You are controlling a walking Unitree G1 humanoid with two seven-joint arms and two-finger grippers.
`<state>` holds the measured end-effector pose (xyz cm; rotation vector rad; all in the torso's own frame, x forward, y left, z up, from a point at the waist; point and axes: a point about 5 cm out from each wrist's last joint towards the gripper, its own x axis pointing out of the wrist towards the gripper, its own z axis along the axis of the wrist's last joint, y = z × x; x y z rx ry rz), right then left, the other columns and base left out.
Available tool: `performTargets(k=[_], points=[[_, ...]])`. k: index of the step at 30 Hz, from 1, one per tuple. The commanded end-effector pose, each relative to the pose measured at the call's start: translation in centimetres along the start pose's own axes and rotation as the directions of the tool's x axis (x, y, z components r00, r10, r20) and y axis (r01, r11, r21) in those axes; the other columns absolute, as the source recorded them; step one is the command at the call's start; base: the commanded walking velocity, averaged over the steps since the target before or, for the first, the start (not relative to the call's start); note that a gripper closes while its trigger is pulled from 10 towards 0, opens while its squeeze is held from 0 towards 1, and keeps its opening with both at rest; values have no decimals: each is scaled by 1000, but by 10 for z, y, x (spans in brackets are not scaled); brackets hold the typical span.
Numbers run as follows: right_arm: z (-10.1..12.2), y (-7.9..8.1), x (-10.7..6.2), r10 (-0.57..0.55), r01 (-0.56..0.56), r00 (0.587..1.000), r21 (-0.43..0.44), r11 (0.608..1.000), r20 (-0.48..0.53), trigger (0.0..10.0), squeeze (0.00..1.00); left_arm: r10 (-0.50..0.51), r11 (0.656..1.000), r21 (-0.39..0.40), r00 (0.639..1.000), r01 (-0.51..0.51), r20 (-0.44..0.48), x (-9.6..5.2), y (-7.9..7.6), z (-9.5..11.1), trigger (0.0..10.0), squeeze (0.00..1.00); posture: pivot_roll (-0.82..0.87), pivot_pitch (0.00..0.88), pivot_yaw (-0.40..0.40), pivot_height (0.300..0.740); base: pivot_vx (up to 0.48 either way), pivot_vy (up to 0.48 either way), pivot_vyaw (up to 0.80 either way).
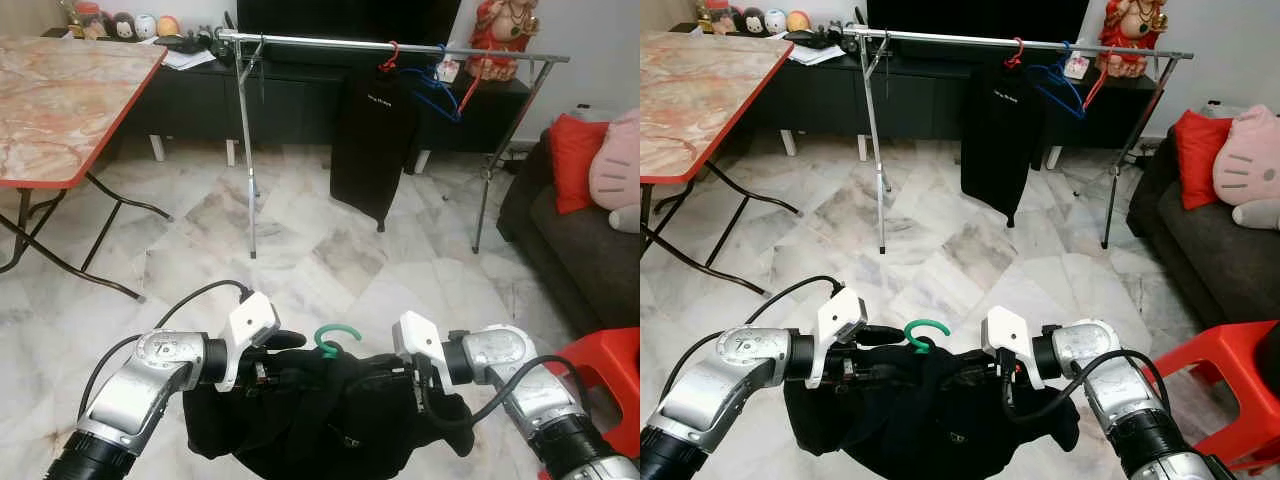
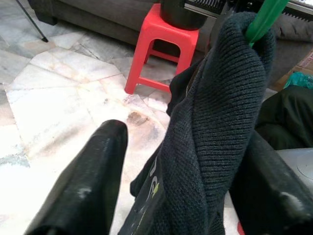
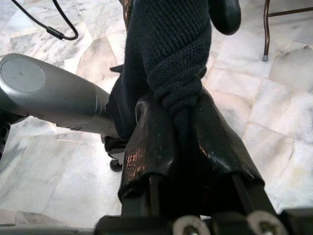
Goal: Hang hanger
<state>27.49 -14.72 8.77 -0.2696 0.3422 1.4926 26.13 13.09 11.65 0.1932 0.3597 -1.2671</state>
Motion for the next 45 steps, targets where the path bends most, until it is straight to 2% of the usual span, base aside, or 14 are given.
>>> performTargets(k=[1,22,36,39,45], points=[[17,-2,0,-3,6,998,-61,998,62,10000,0,-32,999,3,999,32,-15,4,-3,-1,0,0,-19,0,-100,740,0,0,0],[23,-5,10,-22,28,995,-61,998,100,10000,0,-58,998,-2,998,58,-25,-1,-5,0,0,0,-4,0,-69,740,0,0,0],[24,-9,9,-61,69,992,-66,995,107,10000,0,-58,998,1,998,58,-30,-1,-4,1,0,0,-2,6,-70,740,0,0,0],[26,-16,6,-112,119,987,-64,991,114,10000,0,-59,998,-2,998,59,-34,-2,-5,0,0,0,-5,9,-69,740,0,0,0],[26,-17,6,-124,132,987,-76,988,101,10000,0,-61,998,-4,998,61,-34,-1,-6,0,0,0,-7,12,-72,740,0,0,0]])
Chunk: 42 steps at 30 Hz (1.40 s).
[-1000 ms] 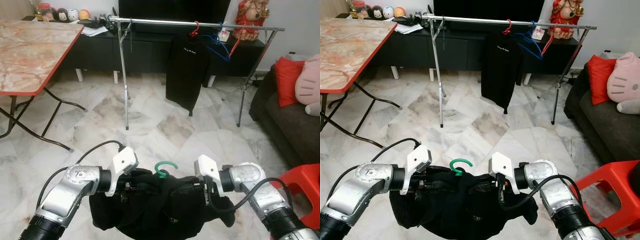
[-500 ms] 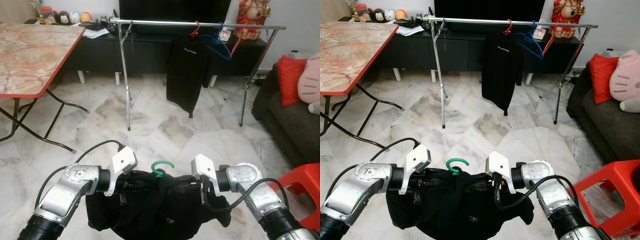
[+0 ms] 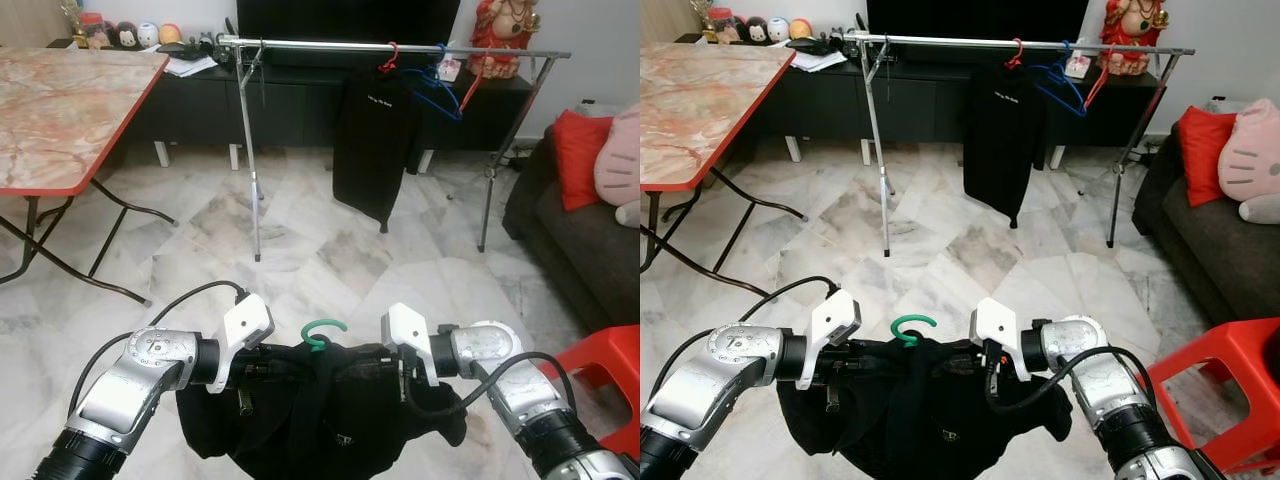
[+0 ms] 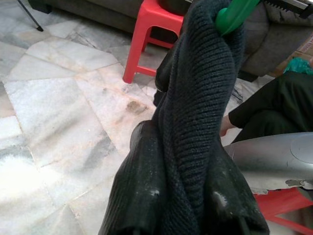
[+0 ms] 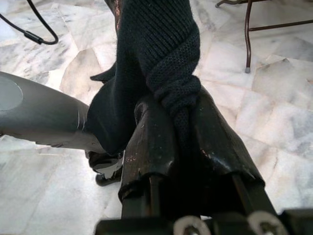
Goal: Hang hanger
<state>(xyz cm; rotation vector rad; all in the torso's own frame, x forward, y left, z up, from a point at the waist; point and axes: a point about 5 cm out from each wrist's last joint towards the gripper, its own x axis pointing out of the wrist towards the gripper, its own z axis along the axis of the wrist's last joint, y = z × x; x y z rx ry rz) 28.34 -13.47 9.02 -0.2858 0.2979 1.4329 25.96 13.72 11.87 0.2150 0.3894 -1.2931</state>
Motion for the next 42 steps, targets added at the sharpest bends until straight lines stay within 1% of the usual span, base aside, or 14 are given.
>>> performTargets(k=[1,7,8,9,10,11,12,18,21,25,33,35,37,42], points=[[18,-10,-3,-59,64,995,-52,997,82,10000,0,-34,999,-7,999,34,1,6,-6,0,0,0,-7,12,-72,740,0,0,0],[18,-10,-2,-56,61,995,-52,997,87,10000,0,-32,999,-7,999,32,0,7,-6,0,0,0,-6,12,-76,740,0,0,0],[18,-10,-1,-48,52,995,-44,998,90,10000,31,-27,1000,-5,1000,27,0,7,-5,0,0,0,-5,12,-77,740,0,0,0],[18,-10,-1,-48,52,995,-44,998,90,10000,31,-27,1000,-5,1000,27,0,7,-5,0,0,0,-5,12,-77,740,0,0,0],[18,-10,0,-47,51,995,-45,998,90,10000,553,-25,1000,-4,1000,25,1,7,-5,0,0,0,-5,12,-77,740,0,0,0],[18,-10,0,-47,51,995,-45,998,90,10000,553,-25,1000,-4,1000,25,1,7,-5,0,0,0,-5,12,-77,740,0,0,0],[18,-10,0,-45,50,995,-45,998,92,10000,1000,-25,1000,-5,1000,25,1,7,-5,0,0,0,-4,13,-78,740,0,0,0],[18,-6,4,-18,23,995,-46,999,93,10000,1000,-24,1000,-10,1000,24,5,8,-6,-1,0,0,-4,9,-76,740,0,0,0],[14,-5,5,-14,17,998,-53,998,65,10000,1000,-10,1000,-10,1000,10,4,7,-3,-1,0,0,-6,6,-76,740,0,0,0],[14,-3,4,9,-6,998,-46,999,62,10000,1000,12,1000,-5,1000,-12,10,7,1,0,0,0,-5,0,-75,740,0,0,0],[1,1,0,20,-21,1000,-55,998,-21,10000,1000,85,996,-5,996,-85,21,5,9,0,0,0,-6,0,-74,740,0,0,0],[-1,0,-1,12,-14,1000,-54,998,-28,10000,1000,90,996,-5,996,-90,22,5,10,0,0,0,-6,0,-74,740,0,0,0],[-7,-4,-1,-38,33,996,-73,997,-82,10000,1000,104,995,-6,994,-104,20,5,11,-3,0,0,-6,0,-72,740,0,0,0],[-6,-13,-3,-137,131,988,-85,988,-76,10000,1000,134,991,-3,991,-134,7,7,14,-7,0,0,-8,0,-69,740,0,0,0]])
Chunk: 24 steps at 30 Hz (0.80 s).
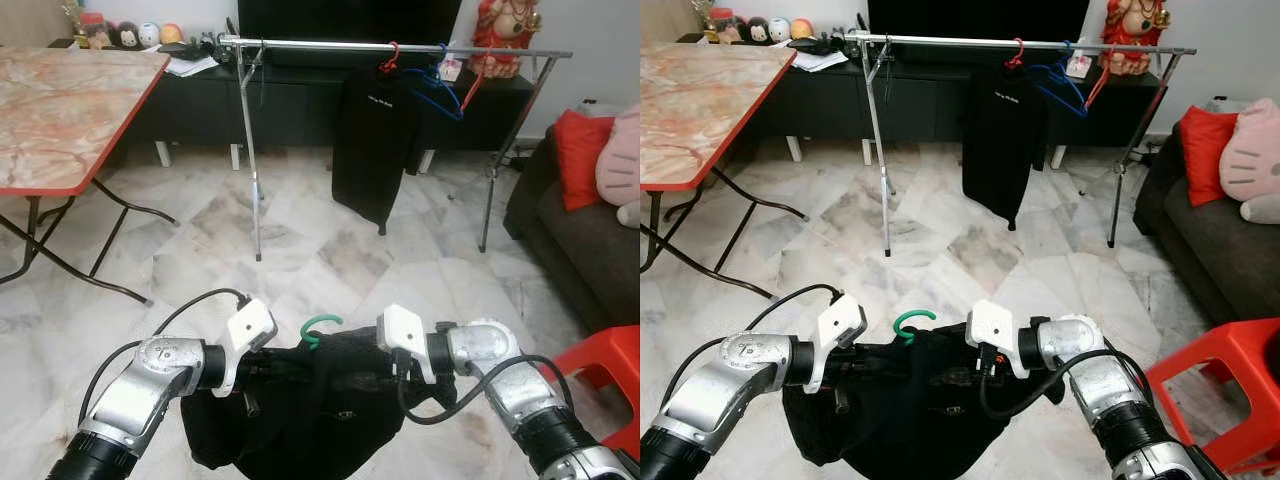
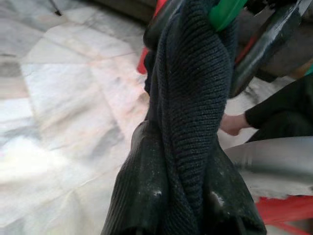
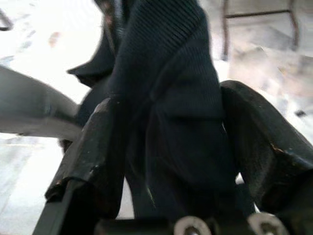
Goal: Hang hanger
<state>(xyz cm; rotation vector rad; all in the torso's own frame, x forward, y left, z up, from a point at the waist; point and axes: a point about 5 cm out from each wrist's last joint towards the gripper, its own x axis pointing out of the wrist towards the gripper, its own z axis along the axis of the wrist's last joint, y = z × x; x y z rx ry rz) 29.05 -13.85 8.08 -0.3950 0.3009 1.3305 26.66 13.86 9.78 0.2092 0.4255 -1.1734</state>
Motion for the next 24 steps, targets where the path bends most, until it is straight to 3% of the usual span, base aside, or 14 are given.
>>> performTargets(k=[1,4,15,20,24], points=[[2,-10,-4,-72,71,997,-32,997,-19,10000,1000,30,998,47,999,-32,38,-1,5,10,0,0,-9,0,-69,740,0,0,0],[-6,-13,-5,-106,102,991,-49,994,-80,10000,1000,25,999,47,999,-26,24,0,4,6,0,0,-8,0,-71,740,0,0,0],[-2,-22,-6,-158,155,986,-61,986,-52,10000,1000,5,998,58,1000,-4,-21,1,1,-4,0,0,-9,0,-78,740,0,0,0],[5,-32,-7,-240,239,971,-67,969,-14,10000,1000,21,998,64,998,-17,-64,2,0,-14,0,0,-9,0,-82,740,0,0,0],[3,-33,-8,-255,253,967,-70,965,-22,10000,1000,65,997,47,997,-63,-44,3,1,-17,0,0,-7,0,-85,740,0,0,0]])
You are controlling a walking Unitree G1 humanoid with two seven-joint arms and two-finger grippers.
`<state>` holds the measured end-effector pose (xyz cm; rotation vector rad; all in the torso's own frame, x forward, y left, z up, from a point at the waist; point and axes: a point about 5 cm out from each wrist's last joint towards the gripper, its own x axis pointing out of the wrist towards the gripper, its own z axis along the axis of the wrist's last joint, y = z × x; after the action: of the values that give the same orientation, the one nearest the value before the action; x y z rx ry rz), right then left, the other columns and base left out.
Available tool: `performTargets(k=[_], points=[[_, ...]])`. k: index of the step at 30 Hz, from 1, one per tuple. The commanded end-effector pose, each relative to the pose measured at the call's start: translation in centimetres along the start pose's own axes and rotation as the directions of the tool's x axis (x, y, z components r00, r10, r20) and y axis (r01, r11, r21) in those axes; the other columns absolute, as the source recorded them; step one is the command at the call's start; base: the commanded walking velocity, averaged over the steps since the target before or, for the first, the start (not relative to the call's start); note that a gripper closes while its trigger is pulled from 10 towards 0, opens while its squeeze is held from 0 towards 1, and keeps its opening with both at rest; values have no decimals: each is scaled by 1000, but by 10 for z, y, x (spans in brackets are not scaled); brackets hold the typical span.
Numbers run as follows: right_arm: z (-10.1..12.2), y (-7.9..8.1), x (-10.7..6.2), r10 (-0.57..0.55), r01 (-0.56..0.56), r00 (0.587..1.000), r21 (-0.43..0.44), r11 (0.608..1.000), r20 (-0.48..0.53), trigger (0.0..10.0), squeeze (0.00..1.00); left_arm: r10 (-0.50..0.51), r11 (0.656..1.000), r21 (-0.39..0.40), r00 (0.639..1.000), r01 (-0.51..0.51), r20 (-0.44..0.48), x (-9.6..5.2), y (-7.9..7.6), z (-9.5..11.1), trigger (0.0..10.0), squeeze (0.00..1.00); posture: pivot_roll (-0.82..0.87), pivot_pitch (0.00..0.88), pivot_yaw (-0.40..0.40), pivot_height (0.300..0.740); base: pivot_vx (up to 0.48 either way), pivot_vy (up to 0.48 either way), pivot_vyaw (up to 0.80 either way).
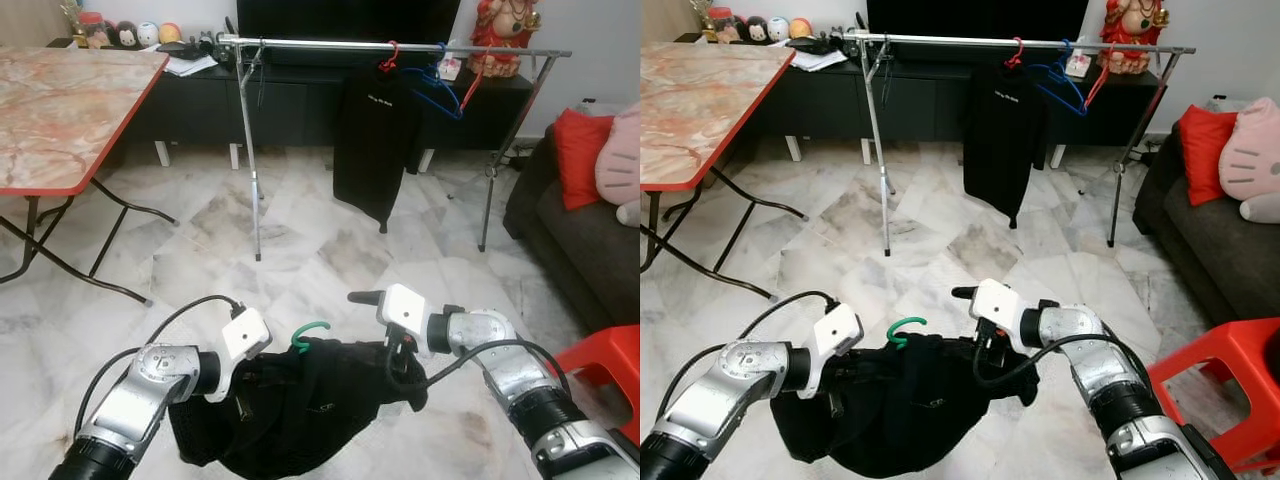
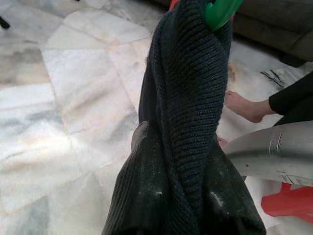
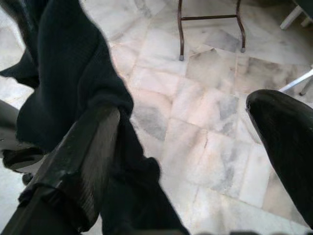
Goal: Hang hanger
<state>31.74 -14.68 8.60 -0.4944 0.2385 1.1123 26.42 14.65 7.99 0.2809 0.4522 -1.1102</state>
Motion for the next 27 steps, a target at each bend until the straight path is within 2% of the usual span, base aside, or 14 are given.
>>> performTargets(k=[1,3,4,8,10,11,12,15,16,17,20,22,24,27], points=[[2,-7,-4,-33,33,999,-1,999,11,10000,1000,29,999,20,999,-29,17,3,1,1,0,0,-5,0,-85,740,0,0,0],[2,-7,-4,-40,40,999,1,999,14,10000,992,49,999,12,999,-49,18,3,3,0,0,0,-5,0,-85,740,0,0,0],[0,-6,-3,-47,47,999,2,999,13,10000,0,73,997,17,997,-73,13,3,4,-3,0,0,-5,0,-85,740,0,0,0],[-4,-3,-2,-55,55,998,18,998,17,10000,0,167,986,17,986,-167,7,4,12,-8,0,0,-7,0,-83,740,0,0,0],[-5,-2,-2,-89,87,995,45,995,36,10000,0,317,948,3,948,-317,14,5,24,-9,2235,0,-7,0,-83,740,0,0,0],[-5,-3,-2,-111,108,993,60,992,41,10000,0,358,934,-3,933,-358,19,6,28,-9,3882,0,-7,0,-83,740,0,0,0],[-6,-3,-2,-125,122,991,70,990,43,10000,0,379,925,-7,925,-379,23,6,30,-10,9725,0,-7,0,-83,740,0,0,0],[-9,-6,-2,-216,210,975,106,972,46,10000,0,467,884,-30,884,-466,39,7,37,-10,10000,0,-10,0,-80,740,0,0,0],[-13,-12,-4,-330,321,943,159,934,33,10000,0,541,840,-58,839,-539,49,7,42,-10,10000,0,-10,0,-79,740,0,0,0],[-13,-12,-4,-330,321,943,159,934,33,10000,0,541,840,-58,839,-539,49,7,42,-10,10000,0,-10,0,-79,740,0,0,0],[-21,-15,-6,-473,453,881,276,848,7,10000,0,615,788,-105,785,-607,71,6,47,-10,10000,0,-21,2,-69,740,0,0,0],[-32,-10,-7,-542,522,840,325,788,-34,10000,0,690,723,-141,718,-677,90,2,52,-11,10000,0,-24,3,-68,740,0,0,0],[-43,-2,-8,-560,554,824,324,767,-85,10000,0,738,674,-176,667,-718,105,-4,54,-13,10000,0,-28,1,-67,740,0,0,0],[-56,8,-8,-596,600,791,360,714,-138,10000,0,779,626,-177,617,-759,113,-14,56,-17,10000,0,-30,0,-64,740,0,0,0]])
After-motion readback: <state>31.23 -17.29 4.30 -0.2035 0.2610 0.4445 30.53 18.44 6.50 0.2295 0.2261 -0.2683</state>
